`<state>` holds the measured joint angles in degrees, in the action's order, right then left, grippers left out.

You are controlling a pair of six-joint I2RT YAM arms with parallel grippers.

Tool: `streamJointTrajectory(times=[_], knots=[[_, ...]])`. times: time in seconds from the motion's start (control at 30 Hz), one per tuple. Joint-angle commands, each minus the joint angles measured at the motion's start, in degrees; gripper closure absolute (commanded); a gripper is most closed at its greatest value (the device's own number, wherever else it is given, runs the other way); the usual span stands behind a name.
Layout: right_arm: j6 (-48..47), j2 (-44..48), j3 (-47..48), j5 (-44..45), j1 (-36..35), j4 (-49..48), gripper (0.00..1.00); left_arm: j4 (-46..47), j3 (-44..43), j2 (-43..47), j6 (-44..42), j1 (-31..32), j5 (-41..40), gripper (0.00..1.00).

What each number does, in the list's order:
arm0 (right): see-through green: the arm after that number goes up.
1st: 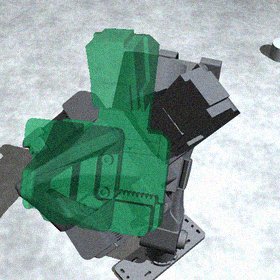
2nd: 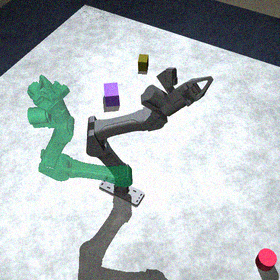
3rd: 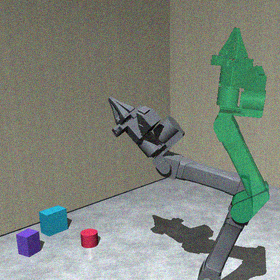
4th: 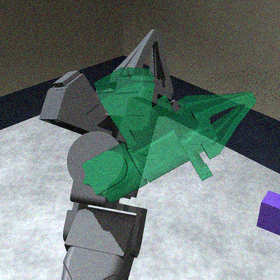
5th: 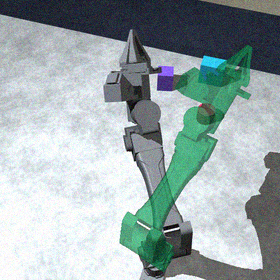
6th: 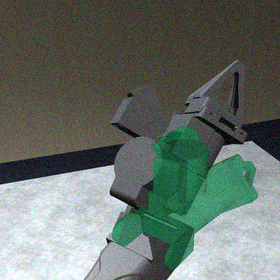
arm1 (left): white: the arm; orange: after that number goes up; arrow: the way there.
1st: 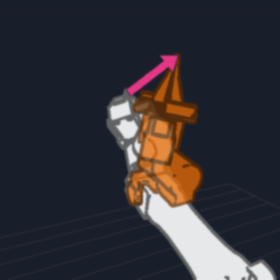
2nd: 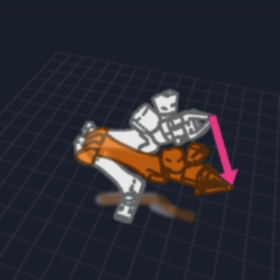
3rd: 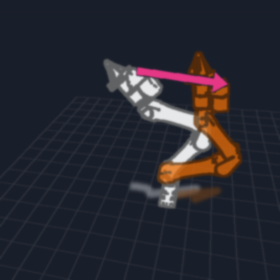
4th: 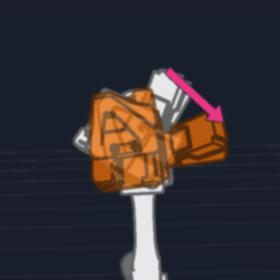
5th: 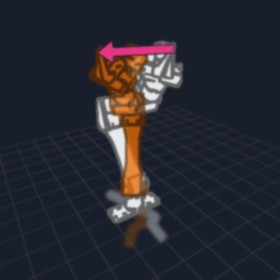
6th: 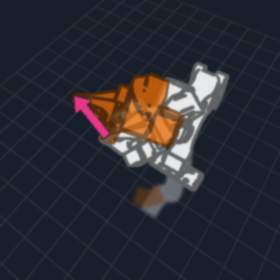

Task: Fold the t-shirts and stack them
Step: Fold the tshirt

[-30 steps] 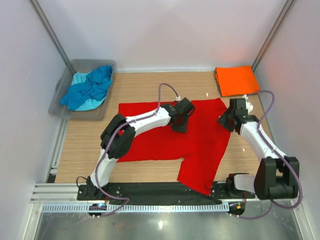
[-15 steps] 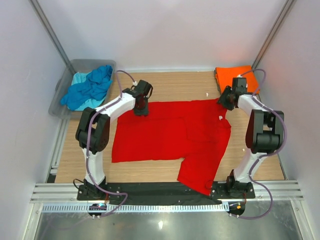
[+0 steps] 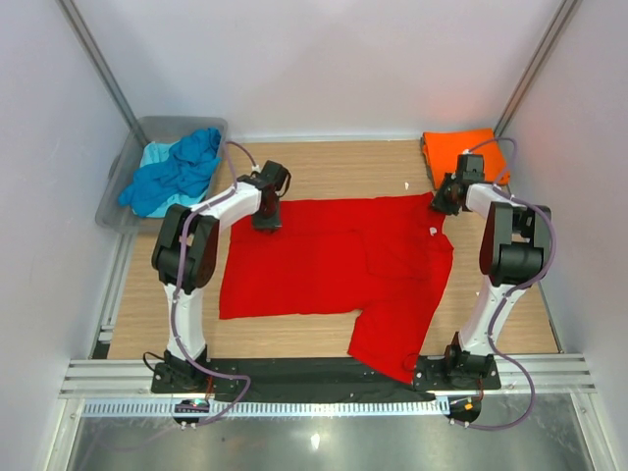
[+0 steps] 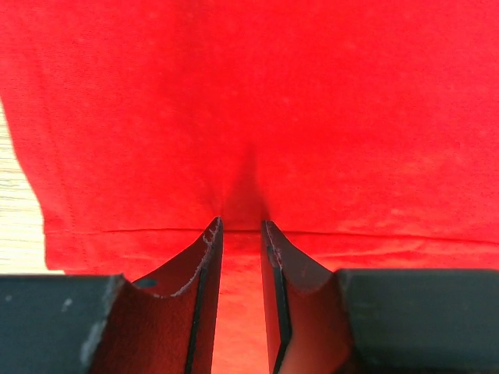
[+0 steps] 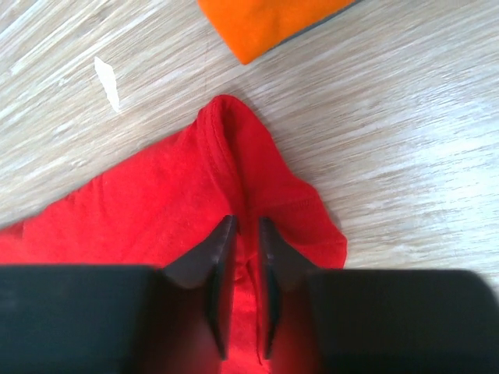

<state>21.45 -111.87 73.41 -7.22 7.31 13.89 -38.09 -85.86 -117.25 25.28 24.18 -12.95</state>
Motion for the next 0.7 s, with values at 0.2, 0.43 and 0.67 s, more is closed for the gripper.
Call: streamJointTrajectory(times=[0.2,0.43,0.67], knots=[[1.0,-0.1,-0.8,3.3,2.4,-5.9,0.99,2.0,1.1,-0.5,0.5,-2.2,-1.3,0.72],[1.9,1.0,-2.2,4.7,2.4,-7.8,0.99,1.9,-0.8,-1.2,0.2,-3.0,0.8,0.71],[4.6,2.7,1.6,4.1,2.4,-1.4,0.7,-3.2,-7.2,3.2,-2.3,-2.9,7.0,0.7]])
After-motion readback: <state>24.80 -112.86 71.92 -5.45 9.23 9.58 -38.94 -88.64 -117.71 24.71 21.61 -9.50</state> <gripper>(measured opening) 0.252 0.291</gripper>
